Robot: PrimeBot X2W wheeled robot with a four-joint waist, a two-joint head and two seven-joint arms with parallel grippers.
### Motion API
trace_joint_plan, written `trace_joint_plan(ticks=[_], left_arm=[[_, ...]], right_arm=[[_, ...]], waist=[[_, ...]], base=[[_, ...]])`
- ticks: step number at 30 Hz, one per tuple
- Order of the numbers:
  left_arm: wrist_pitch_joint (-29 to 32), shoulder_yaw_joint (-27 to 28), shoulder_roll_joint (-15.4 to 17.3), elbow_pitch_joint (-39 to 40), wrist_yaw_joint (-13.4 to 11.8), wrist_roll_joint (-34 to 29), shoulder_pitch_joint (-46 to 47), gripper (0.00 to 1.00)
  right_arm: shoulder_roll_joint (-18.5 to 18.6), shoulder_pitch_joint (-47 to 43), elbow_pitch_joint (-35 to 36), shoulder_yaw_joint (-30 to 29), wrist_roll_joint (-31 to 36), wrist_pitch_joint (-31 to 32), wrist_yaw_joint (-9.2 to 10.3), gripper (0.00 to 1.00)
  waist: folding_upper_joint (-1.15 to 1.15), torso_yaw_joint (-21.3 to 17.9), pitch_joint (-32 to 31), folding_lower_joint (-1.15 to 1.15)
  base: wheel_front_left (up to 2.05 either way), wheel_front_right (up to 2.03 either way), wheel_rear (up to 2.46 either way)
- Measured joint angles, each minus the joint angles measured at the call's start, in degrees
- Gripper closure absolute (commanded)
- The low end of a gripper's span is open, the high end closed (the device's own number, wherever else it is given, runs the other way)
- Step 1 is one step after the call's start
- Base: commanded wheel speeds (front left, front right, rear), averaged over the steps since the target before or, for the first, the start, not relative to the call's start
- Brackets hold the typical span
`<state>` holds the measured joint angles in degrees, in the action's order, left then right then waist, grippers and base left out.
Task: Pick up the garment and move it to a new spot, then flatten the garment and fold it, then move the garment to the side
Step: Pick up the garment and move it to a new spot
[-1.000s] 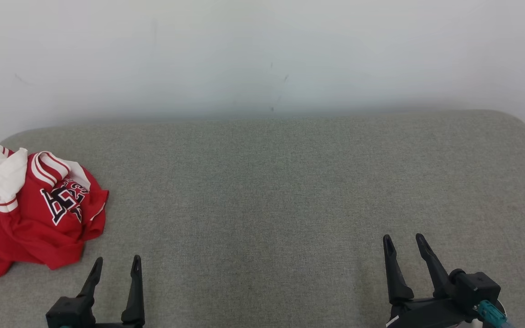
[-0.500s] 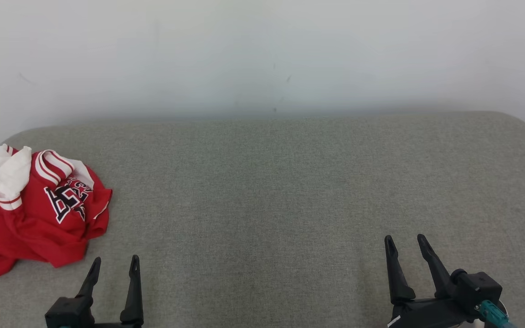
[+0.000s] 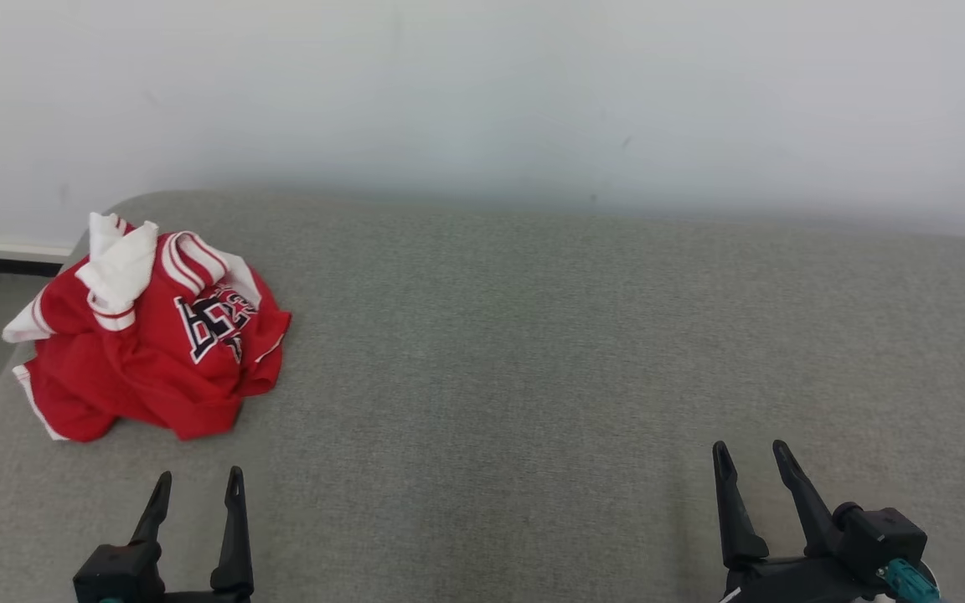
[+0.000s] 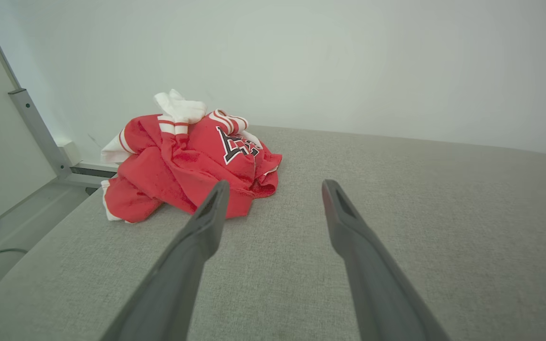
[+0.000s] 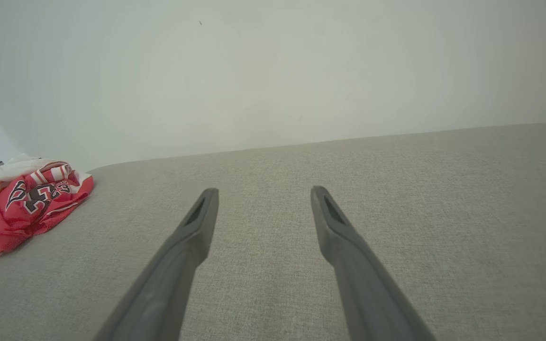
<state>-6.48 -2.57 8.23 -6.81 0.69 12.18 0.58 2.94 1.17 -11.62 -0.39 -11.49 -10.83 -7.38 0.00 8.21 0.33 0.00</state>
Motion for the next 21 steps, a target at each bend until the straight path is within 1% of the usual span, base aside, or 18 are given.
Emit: trace_joint_plan(ticks=[8,21], left_arm=[[-0.08,0.46,0.34,0.14,-0.97,0.35,-0.45,0.0],[-0.24,0.65,0.78,0.18,-1.81,0.82,-1.5,0.0]], right_arm=[[0.0,-0.06,-0.2,-0.05,0.01,0.09,0.0,0.0],[0.0,-0.39,-0.43,0.33,-0.01,0.33,0.0,0.0]], waist=[[0.0,6.76,0.09,0.0],[0.0,15.33,-0.45,0.0]], base=[[0.0,0.0,0.0],[0.0,0.0,0.0]])
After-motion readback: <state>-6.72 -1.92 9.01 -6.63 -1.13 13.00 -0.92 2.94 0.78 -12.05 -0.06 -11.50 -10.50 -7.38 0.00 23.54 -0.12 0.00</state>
